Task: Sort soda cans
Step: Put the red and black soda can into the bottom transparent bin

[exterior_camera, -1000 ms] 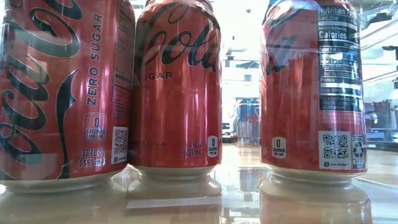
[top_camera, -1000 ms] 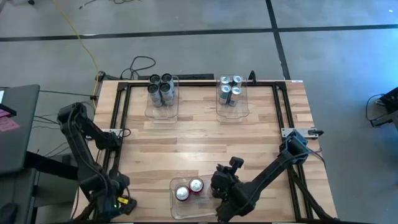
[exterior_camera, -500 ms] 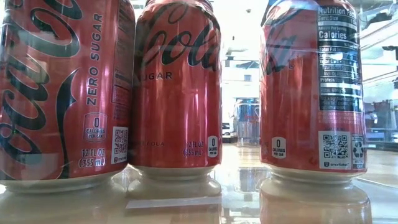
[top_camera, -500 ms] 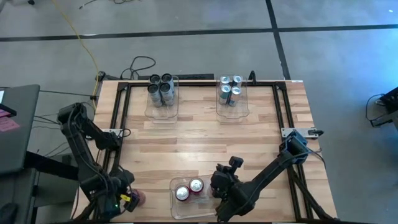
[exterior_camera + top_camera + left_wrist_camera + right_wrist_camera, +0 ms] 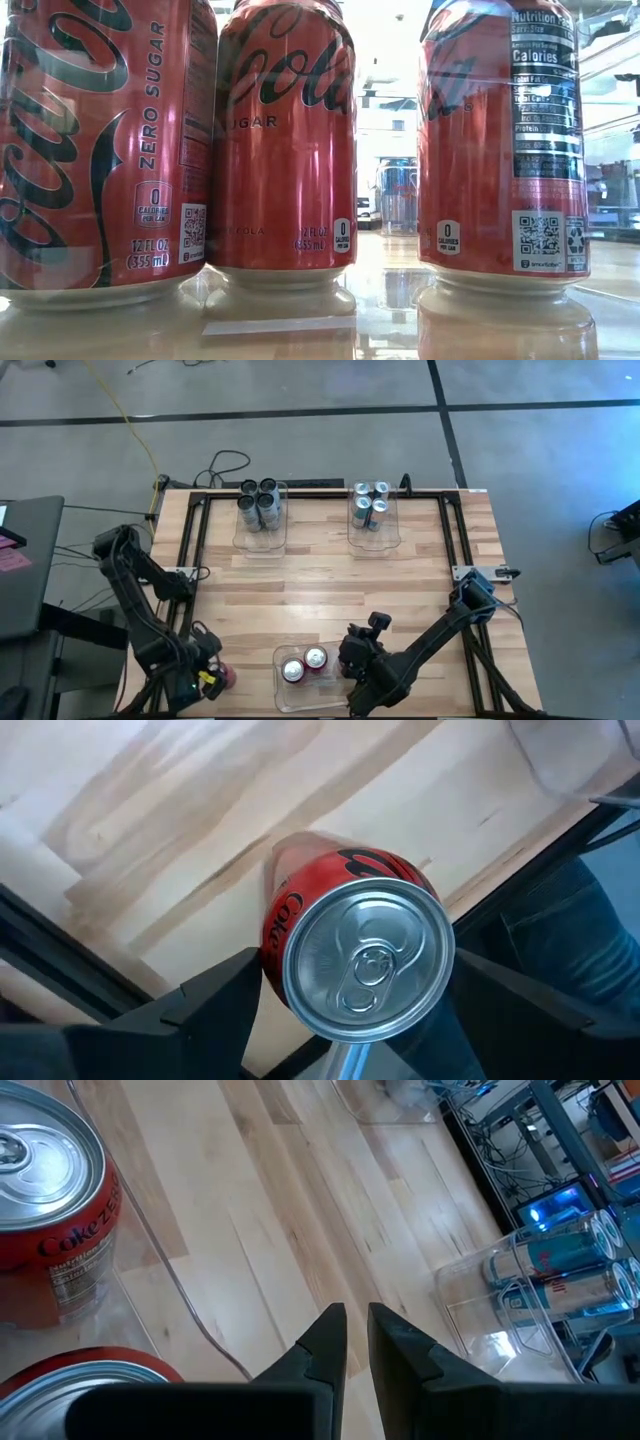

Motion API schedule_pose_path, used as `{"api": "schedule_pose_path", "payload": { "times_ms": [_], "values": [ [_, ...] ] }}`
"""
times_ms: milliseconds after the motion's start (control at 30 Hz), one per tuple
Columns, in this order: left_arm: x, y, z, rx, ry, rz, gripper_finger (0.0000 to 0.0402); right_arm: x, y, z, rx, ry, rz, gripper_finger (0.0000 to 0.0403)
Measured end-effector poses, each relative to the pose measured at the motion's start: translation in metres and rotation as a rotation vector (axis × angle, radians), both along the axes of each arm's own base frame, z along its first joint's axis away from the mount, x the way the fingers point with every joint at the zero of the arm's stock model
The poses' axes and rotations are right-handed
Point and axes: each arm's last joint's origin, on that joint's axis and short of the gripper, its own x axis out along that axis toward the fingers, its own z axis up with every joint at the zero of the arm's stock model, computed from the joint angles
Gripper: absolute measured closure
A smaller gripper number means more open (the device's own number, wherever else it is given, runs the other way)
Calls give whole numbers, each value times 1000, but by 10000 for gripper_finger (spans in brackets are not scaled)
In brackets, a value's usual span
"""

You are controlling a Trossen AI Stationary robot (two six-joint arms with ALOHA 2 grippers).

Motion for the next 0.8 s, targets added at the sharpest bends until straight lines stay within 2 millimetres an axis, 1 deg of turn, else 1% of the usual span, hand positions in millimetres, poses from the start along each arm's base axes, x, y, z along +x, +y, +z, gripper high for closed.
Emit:
{"api": "schedule_pose_path", "payload": {
  "times_ms": [233,500,700,800],
  "values": [
    [7,7,0,10,25,2,99,0,0,0,4,-1,-3,339],
    [11,7,2,18,8,-45,99,0,0,0,12,3,-5,339],
    [12,3,-9,-6,-74,-55,99,-1,1,0,12,3,-3,339],
    [14,5,-12,-4,-82,-18,98,-1,1,0,12,4,-3,339]
  ]
}}
